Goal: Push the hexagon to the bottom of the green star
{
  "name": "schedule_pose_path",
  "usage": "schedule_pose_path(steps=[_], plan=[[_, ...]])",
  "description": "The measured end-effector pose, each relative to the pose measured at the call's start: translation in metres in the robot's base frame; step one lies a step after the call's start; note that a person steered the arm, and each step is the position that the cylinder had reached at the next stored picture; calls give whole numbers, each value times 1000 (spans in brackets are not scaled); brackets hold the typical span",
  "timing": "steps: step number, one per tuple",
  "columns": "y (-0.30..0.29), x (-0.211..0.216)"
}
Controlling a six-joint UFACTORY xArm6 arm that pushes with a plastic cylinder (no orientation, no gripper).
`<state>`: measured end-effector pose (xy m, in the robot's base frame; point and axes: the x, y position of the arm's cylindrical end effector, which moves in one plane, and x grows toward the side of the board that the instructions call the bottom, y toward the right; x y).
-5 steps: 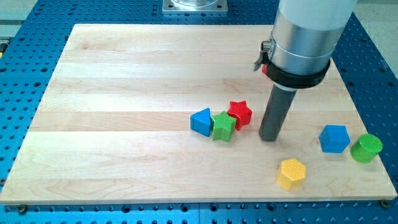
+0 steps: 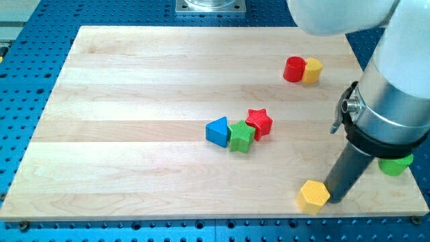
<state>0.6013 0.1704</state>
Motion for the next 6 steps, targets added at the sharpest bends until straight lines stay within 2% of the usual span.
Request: schedule_pose_path(steps=[4, 6], plan=[[1, 17], [-37, 17]])
